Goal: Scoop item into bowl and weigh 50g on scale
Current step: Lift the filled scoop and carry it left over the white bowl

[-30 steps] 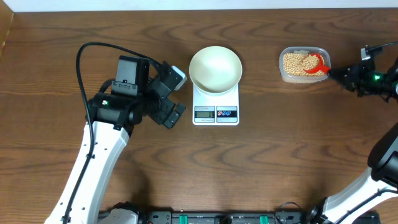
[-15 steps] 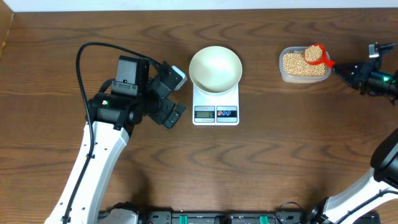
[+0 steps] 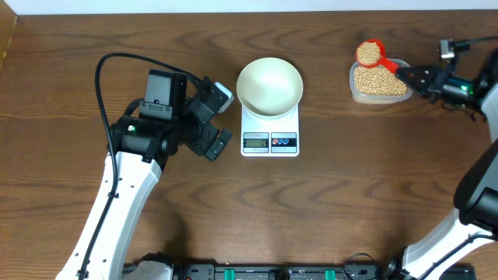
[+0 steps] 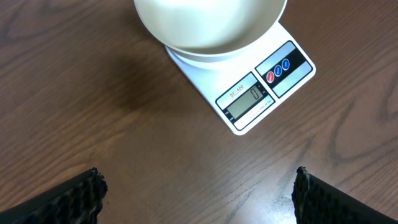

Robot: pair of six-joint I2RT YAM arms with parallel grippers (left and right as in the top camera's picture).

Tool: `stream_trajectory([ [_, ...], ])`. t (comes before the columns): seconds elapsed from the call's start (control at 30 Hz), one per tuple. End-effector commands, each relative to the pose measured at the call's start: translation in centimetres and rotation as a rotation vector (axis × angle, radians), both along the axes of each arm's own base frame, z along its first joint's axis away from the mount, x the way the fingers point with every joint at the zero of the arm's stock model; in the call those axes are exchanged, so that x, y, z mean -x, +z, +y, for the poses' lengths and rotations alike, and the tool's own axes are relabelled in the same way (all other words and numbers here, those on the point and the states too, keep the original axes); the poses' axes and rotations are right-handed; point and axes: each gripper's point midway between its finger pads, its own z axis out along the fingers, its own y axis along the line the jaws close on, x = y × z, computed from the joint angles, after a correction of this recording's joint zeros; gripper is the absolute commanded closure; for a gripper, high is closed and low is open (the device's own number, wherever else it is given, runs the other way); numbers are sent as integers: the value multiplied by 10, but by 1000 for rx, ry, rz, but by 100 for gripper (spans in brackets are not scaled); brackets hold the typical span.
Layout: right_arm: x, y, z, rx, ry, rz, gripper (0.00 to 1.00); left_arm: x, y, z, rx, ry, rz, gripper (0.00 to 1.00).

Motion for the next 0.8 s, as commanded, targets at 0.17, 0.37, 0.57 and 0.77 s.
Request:
stream_trajectory([
  [0.17, -22, 22, 76, -70, 153, -18, 99, -1, -1, 1, 1, 12, 6, 2],
  [0.37, -26, 35, 122, -82, 238, -43, 99, -1, -1, 1, 1, 12, 6, 2],
  [0.57, -17, 36, 157, -85, 312, -36, 99, -1, -1, 1, 1, 12, 6, 2],
  [0.77, -16, 25, 177, -29, 313, -40, 99, -1, -1, 1, 1, 12, 6, 2],
])
